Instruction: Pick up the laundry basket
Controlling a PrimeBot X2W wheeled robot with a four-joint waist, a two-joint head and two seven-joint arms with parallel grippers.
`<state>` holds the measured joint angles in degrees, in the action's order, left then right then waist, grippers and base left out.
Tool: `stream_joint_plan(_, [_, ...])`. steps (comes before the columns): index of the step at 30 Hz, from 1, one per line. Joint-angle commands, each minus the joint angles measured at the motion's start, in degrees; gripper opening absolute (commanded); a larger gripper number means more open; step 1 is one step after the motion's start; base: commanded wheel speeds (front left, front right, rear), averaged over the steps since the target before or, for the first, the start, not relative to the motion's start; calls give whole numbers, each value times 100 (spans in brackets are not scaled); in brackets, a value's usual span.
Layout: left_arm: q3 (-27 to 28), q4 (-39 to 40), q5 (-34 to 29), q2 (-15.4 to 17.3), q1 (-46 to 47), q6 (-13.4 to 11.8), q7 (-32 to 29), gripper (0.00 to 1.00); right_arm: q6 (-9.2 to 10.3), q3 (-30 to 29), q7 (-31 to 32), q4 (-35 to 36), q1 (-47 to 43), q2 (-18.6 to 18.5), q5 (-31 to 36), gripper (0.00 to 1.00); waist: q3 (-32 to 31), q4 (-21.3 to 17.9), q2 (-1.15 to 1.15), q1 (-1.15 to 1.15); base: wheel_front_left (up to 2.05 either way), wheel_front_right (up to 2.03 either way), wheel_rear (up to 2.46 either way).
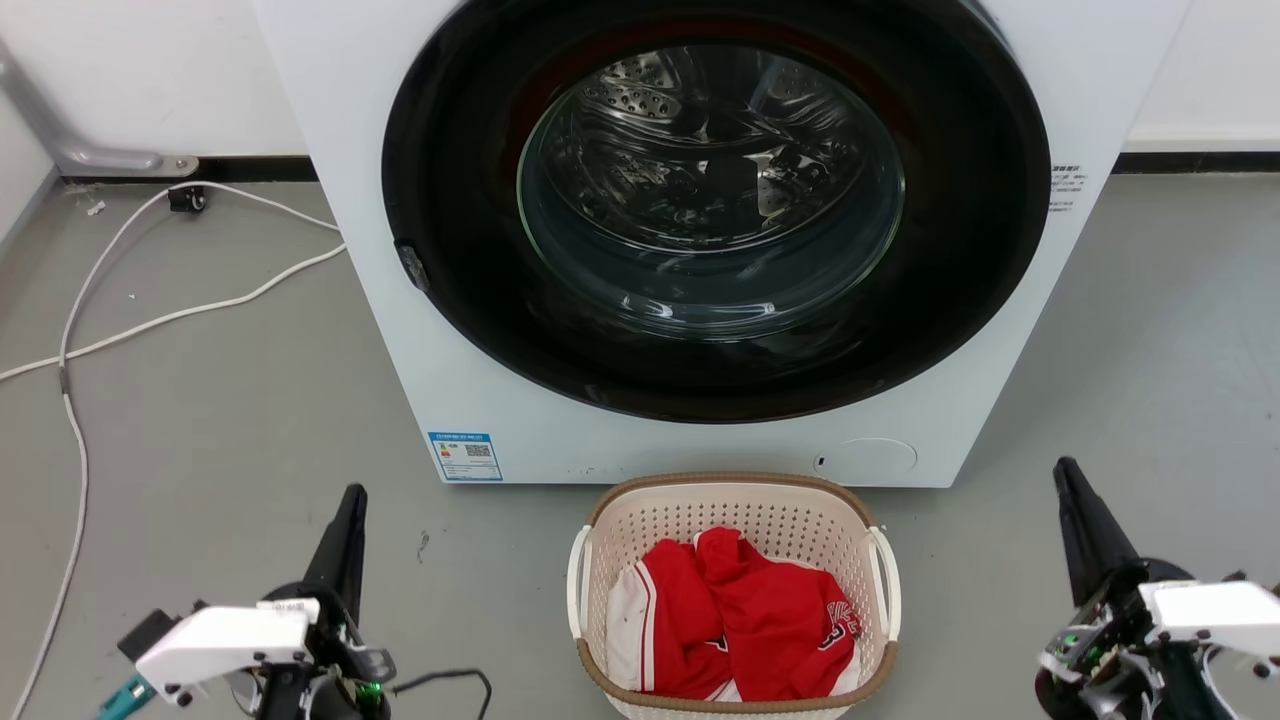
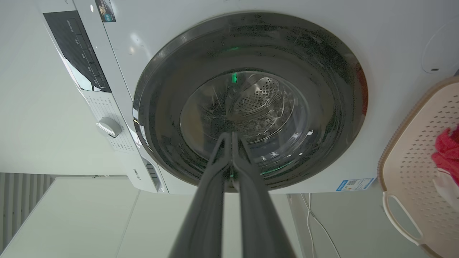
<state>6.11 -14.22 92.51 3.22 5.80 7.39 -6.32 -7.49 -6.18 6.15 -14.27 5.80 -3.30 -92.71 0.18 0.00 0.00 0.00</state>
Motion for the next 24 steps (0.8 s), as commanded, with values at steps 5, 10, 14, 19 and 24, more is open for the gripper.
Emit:
stream_joint_plan(5, [-63, -37, 3, -13, -22, -6, 55, 100, 1, 60, -86, -9, -67, 7, 24, 100, 1, -4, 0, 0, 0, 0, 0])
stream_joint_plan(10, [-179, 55, -22, -13, 6, -4, 219, 100, 1, 172, -235, 58, -89, 9, 155, 100, -3, -10, 0, 0, 0, 0, 0])
stream_joint_plan(14, [-251, 130, -262, -9, 23, -3, 343, 100, 1, 202, -345, 121, -99, 10, 423, 100, -9, -12, 0, 0, 0, 0, 0])
stream_joint_plan(19, [-259, 256, -838, -12, 53, -1, 475, 100, 1, 245, -474, 239, -91, 12, 1012, 100, -16, -12, 0, 0, 0, 0, 0])
stream_joint_plan(24, [-322, 354, -1477, -15, 67, 0, 597, 100, 1, 279, -595, 385, -90, 14, 1831, 100, -26, -16, 0, 0, 0, 0, 0])
